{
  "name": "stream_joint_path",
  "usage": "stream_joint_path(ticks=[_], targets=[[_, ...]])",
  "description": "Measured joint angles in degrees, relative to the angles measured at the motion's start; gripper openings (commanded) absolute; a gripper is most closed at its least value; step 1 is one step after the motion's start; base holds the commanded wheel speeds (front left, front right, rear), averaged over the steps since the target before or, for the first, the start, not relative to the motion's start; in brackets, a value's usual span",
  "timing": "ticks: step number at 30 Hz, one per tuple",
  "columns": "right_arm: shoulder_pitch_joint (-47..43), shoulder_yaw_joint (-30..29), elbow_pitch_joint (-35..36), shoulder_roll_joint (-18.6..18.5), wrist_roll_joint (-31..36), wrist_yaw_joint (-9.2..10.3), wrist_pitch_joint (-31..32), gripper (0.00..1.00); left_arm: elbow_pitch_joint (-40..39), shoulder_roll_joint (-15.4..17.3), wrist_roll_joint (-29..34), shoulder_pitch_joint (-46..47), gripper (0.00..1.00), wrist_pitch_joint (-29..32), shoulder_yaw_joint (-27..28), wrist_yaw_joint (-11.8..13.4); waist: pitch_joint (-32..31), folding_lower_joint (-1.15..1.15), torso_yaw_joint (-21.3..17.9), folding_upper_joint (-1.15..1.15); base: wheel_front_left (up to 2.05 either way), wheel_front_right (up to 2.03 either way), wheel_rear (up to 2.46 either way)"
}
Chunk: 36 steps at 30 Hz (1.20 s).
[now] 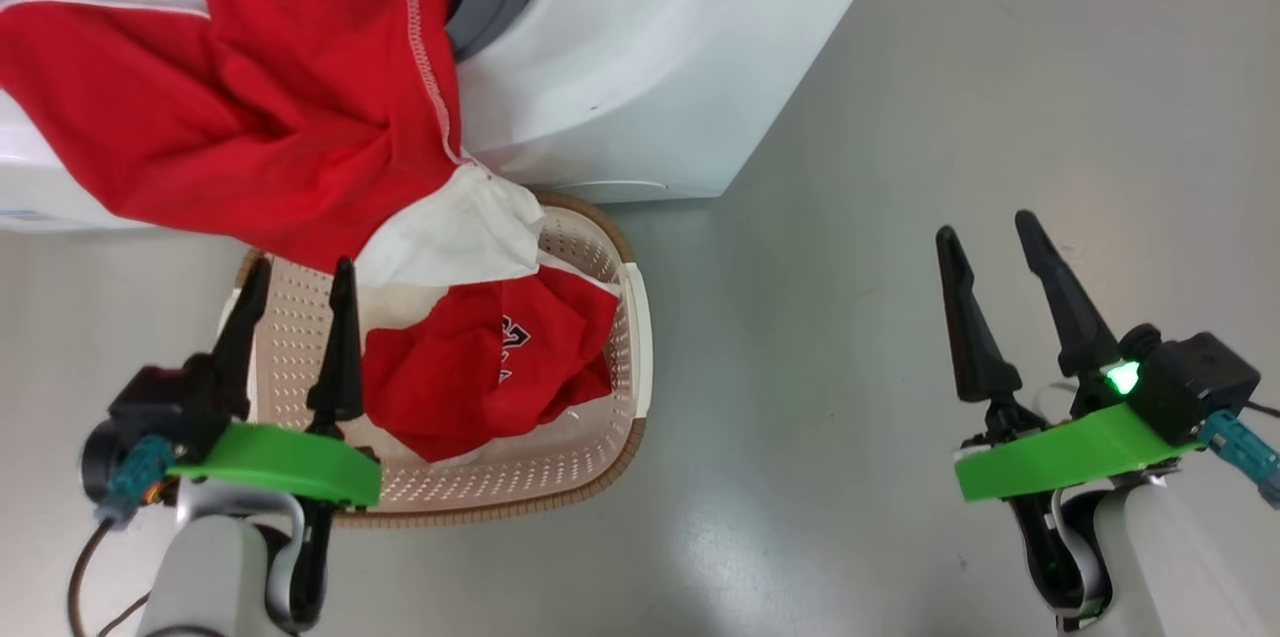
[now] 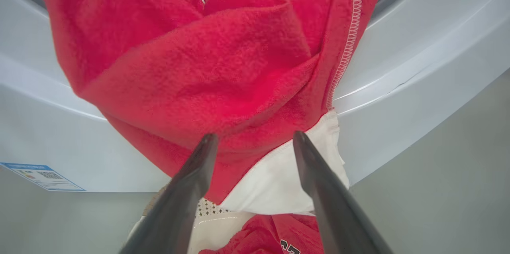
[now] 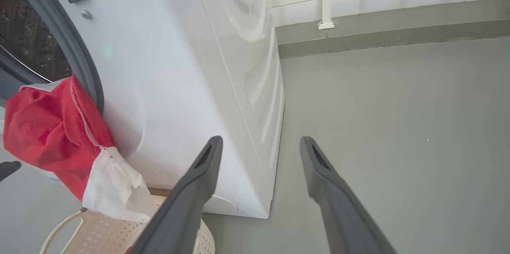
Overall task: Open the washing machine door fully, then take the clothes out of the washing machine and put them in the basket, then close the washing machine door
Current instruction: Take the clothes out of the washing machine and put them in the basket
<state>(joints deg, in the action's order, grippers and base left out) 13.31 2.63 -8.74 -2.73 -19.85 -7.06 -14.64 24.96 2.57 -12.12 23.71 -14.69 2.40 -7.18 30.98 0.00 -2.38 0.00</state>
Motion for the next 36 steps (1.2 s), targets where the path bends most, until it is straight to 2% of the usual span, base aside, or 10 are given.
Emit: stream_joint_path(ticks=[12,19,29,36], targets=[[-1.45,-0.11,-0.26,-0.05,0.26,0.0,0.01,1.0,-11.31,-0.37,0.64,-7.5,1.0,-0.01,2.64,0.0,-1.62,0.0,0.87,0.0,0.0,0.0,0.0],[-1.58,-0.23,-0.26,-0.05,0.26,0.0,0.0,1.0,-14.08,-0.38,0.37,-9.71,1.0,-0.01,2.66,0.0,-1.26,0.0,0.74,0.0,0.0,0.0,0.0],[-1.46,-0.27,-0.05,-0.05,0.26,0.0,0.0,1.0,-15.85,-0.4,0.53,-8.96,1.0,-0.01,1.68,0.0,-0.1,0.0,0.85,0.0,0.0,0.0,0.0],[-1.36,-0.25,0.19,-0.07,0.26,0.0,0.0,1.0,-15.92,-0.3,2.57,-2.58,1.0,-0.01,1.82,0.0,0.69,0.0,0.84,0.0,0.0,0.0,0.0]])
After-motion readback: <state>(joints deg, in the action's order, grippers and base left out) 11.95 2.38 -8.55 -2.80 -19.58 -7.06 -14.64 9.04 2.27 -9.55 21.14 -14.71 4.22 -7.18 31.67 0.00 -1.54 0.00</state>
